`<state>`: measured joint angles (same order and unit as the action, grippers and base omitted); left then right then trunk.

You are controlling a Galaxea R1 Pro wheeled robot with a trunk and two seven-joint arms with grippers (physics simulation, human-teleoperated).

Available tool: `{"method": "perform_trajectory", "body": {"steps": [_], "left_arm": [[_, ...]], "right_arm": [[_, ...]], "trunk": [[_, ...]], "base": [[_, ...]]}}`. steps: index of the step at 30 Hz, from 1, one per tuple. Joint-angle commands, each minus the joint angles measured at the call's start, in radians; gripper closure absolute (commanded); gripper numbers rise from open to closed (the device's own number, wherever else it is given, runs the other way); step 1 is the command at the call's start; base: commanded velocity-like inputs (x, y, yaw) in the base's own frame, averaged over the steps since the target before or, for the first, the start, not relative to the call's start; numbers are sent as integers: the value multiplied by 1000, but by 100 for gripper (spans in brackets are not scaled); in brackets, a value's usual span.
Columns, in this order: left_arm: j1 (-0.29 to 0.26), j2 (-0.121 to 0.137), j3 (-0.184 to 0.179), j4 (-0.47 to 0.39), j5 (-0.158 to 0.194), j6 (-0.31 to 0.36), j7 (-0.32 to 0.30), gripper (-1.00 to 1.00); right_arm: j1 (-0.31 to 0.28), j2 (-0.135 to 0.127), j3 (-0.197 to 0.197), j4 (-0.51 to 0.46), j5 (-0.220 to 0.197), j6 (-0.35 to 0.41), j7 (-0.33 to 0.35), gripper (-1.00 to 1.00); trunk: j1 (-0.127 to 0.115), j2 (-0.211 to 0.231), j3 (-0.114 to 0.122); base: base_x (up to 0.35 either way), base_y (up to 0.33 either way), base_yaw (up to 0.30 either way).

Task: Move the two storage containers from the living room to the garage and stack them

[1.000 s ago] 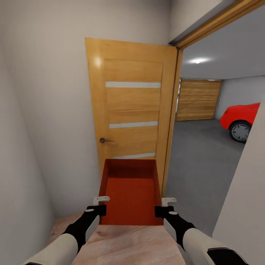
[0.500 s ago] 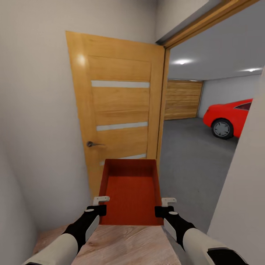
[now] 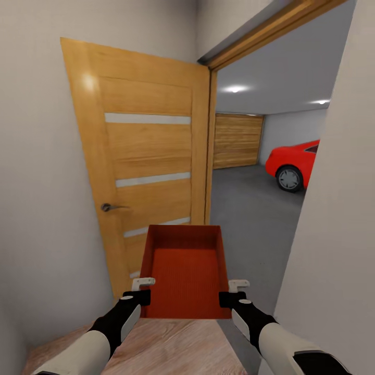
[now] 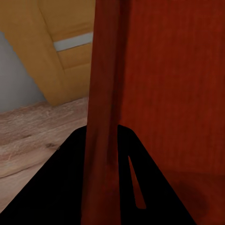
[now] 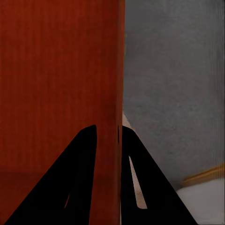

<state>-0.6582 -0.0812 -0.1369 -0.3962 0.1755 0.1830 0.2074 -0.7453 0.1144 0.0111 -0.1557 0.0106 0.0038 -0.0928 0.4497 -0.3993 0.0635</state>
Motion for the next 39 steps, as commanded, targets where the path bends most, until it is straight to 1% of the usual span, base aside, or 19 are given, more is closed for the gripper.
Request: {"method": "perform_trajectory", "body": {"steps": [1,19,36,39], "left_arm": [[0,0,5,-1,6,6,7,100],[0,0,5,-1,6,6,7,100],[0,0,4,-1,6,6,7,100],[0,-1,-7,0,9,4,8,100]], "right_arm": [[0,1,-17,-2,12,0,-7,100],[0,1,-17,-2,12,-1,-7,100],[0,-1,-17,-2,12,0,-7,100],[0,1,7,-2,-4,-2,-8,100]], "trunk": [[0,-1,0],[0,-1,0],[0,-1,0],[0,-1,0]], "base": [[0,0,-241],[0,0,-232],[0,0,-14],[0,0,0]]}}
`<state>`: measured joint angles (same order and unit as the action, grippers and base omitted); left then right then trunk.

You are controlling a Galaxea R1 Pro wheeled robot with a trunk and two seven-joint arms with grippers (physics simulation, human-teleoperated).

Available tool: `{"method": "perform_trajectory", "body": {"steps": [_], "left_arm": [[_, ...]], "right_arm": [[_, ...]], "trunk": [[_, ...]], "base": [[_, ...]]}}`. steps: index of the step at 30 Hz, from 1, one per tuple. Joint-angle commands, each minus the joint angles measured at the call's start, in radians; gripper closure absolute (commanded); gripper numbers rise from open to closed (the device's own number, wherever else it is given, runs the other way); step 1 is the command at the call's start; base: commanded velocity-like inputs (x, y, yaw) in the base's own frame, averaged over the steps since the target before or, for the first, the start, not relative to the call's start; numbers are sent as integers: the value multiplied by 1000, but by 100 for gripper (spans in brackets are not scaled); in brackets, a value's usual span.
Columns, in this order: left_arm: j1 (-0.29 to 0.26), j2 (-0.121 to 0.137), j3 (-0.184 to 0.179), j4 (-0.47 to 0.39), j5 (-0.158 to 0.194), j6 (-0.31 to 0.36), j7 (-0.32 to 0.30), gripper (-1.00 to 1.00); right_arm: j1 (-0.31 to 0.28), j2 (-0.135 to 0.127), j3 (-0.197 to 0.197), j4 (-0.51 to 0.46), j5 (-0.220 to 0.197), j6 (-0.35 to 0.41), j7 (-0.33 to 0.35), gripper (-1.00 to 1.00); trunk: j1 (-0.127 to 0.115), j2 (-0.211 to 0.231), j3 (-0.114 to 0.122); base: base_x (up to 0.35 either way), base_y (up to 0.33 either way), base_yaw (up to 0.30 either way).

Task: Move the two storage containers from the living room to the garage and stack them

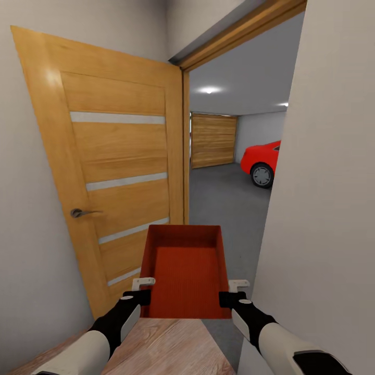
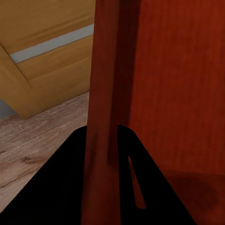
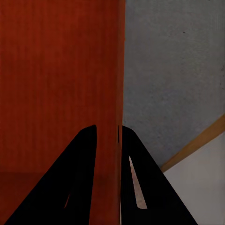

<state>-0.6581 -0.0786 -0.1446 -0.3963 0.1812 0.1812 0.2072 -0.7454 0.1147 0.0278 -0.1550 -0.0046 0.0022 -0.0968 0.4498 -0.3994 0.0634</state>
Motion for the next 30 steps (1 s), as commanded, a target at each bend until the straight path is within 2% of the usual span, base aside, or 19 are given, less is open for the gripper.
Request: {"method": "perform_trajectory", "body": {"steps": [1,4,14,29,30], "left_arm": [[0,-3,-3,-1,5,6,8,100],[0,-2,-13,-3,16,6,9,100],[0,-3,-7,-4,7,6,9,100],[0,-3,-8,-4,7,6,9,100],[0,-3,3,-4,7,6,9,100]], "right_arm": [[0,1,-3,-2,5,0,-4,100],[0,-1,9,-2,-6,0,-3,100],[0,-4,46,-3,-45,-1,-3,100],[0,-4,55,-3,-56,-4,-3,100],[0,-4,-23,-3,18,-5,-3,100]], "trunk": [[0,-1,0],[0,-1,0],[0,-1,0],[0,-1,0],[0,-1,0]], "base": [[0,0,0],[0,0,0],[0,0,0],[0,0,0],[0,0,0]]}}
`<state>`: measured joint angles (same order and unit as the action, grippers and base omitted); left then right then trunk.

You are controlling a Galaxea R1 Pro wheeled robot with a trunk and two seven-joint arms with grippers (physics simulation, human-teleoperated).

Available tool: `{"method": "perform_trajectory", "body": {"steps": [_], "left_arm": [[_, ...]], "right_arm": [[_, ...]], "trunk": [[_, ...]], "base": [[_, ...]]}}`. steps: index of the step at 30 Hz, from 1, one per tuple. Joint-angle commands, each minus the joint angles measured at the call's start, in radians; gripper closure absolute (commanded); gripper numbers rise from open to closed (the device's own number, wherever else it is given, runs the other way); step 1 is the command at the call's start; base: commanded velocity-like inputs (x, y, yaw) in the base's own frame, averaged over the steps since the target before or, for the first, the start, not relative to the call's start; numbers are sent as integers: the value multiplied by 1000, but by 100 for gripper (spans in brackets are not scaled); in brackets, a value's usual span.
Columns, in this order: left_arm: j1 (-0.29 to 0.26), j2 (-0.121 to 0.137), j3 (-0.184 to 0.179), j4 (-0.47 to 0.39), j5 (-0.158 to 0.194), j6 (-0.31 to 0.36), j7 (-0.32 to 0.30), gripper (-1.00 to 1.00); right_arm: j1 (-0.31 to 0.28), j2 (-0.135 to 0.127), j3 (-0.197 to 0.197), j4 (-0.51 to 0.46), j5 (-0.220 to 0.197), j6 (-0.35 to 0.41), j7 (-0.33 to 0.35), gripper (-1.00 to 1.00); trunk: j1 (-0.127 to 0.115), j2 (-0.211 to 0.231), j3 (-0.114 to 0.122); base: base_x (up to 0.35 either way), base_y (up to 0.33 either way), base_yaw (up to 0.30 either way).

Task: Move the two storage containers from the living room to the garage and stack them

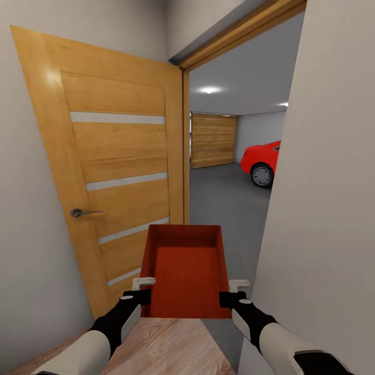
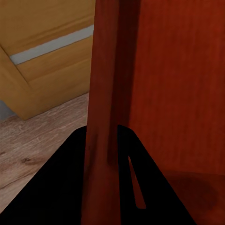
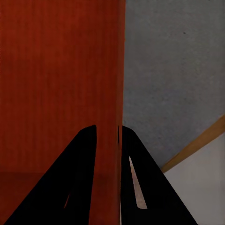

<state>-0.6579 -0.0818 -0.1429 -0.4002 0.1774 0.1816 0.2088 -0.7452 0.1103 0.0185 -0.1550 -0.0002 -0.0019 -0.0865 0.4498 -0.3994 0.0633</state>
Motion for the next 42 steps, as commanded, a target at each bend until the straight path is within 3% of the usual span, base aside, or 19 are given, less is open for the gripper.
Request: {"method": "perform_trajectory", "body": {"steps": [1,11,25,42], "left_arm": [[0,1,2,0,11,6,7,100],[0,1,2,1,11,6,7,100],[0,1,2,0,11,6,7,100],[0,1,2,0,12,7,7,100]], "right_arm": [[0,0,-14,-3,14,-1,-13,100],[0,0,-14,-3,13,-1,-14,100],[0,0,-15,-3,13,0,-13,100],[0,2,-15,-3,12,1,-13,100]], "trunk": [[0,-1,0],[0,-1,0],[0,-1,0],[0,-1,2]], "base": [[0,0,0],[33,27,0],[221,215,0],[70,81,-191]]}}
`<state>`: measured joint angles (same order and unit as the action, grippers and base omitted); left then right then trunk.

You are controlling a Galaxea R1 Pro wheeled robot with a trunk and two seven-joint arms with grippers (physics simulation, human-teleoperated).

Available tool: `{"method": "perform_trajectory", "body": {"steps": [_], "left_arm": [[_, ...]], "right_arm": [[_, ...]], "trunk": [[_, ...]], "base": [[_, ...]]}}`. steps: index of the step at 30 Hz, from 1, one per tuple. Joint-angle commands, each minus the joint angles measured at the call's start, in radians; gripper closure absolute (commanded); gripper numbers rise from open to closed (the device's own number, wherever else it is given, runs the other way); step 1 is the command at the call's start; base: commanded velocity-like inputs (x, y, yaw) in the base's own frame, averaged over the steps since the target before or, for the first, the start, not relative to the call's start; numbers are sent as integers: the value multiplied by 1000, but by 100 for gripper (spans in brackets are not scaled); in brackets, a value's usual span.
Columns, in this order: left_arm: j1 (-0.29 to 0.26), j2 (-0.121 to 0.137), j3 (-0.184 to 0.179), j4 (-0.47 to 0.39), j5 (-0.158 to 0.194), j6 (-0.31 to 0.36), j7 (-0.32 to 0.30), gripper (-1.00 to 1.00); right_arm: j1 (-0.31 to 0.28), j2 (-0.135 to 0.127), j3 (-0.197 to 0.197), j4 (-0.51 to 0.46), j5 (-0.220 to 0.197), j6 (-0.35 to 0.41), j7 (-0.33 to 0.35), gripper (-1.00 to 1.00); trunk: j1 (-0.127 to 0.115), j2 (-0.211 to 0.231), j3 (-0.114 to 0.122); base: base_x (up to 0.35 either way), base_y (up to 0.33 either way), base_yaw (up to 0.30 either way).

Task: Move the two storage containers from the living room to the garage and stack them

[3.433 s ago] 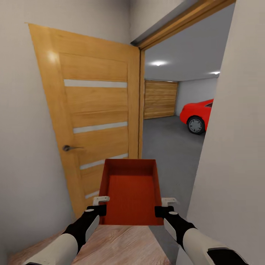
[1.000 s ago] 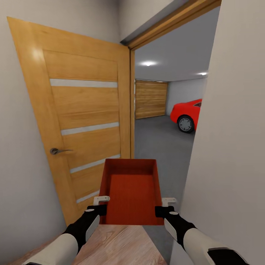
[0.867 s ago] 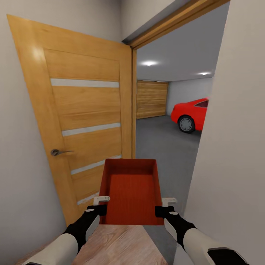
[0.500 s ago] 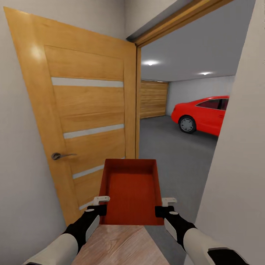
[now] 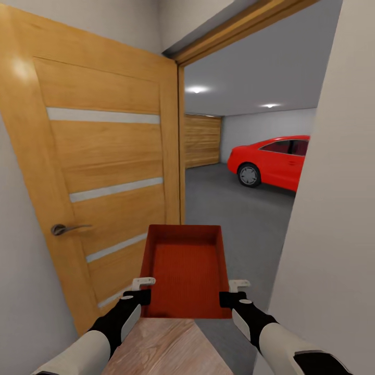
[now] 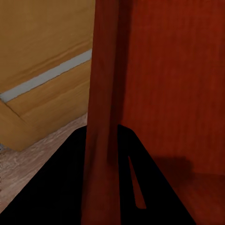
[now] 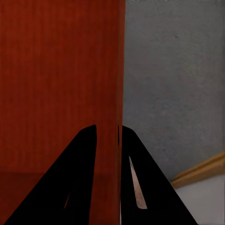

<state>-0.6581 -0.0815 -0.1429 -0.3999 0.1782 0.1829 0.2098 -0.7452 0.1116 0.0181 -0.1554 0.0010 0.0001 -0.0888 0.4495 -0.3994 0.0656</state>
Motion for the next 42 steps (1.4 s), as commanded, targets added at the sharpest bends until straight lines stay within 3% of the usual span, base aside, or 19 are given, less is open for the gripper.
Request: {"method": "perform_trajectory", "body": {"steps": [1,12,29,42], "left_arm": [[0,1,2,0,12,5,7,100],[0,0,2,0,12,5,7,100],[0,1,2,-1,12,4,7,100],[0,1,2,-1,12,4,7,100]], "right_arm": [[0,0,-15,-3,11,-1,-11,100],[0,0,-15,-3,11,8,-11,100],[0,0,-15,-3,11,8,-11,100],[0,0,-15,-3,11,4,-9,100]], "trunk": [[1,-1,0],[1,-1,0],[1,-1,0],[1,-1,0]], "base": [[190,251,-22],[192,243,-44],[28,24,-269],[226,218,-276]]}}
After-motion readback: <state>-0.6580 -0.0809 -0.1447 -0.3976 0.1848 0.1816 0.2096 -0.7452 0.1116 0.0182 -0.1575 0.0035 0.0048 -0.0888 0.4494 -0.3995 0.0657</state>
